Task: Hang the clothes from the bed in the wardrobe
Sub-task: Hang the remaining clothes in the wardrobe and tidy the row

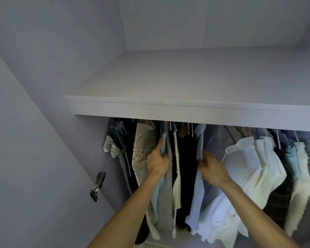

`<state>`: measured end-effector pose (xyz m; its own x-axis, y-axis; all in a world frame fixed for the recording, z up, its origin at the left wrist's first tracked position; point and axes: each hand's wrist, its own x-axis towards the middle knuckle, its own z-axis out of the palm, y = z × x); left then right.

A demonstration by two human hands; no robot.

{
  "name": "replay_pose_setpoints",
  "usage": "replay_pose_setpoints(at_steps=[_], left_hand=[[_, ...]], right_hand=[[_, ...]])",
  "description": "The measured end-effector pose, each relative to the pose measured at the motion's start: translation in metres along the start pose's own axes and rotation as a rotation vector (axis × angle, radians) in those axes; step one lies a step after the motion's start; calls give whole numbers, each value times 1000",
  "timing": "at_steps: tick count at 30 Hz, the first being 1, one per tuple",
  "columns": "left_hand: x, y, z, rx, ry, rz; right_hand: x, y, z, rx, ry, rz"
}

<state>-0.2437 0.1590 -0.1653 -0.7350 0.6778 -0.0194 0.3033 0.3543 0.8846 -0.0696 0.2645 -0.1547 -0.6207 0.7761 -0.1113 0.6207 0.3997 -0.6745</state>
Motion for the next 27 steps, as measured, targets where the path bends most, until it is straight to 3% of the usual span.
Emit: replay_pose_setpoints(at_steps=[9,15,22,27], left_hand=[[-10,20,42,-5,-181,70],[-10,15,29,76,-191,82],[-29,17,19,392,-129,85],[-47,18,32,358,-185,48]], right_hand=[[-12,-5,-8,19,85,16],[-17,5,-14,-23,166,93],[-8,8,-17,-32,42,85],[-3,-7,-4,-24,-43,44]])
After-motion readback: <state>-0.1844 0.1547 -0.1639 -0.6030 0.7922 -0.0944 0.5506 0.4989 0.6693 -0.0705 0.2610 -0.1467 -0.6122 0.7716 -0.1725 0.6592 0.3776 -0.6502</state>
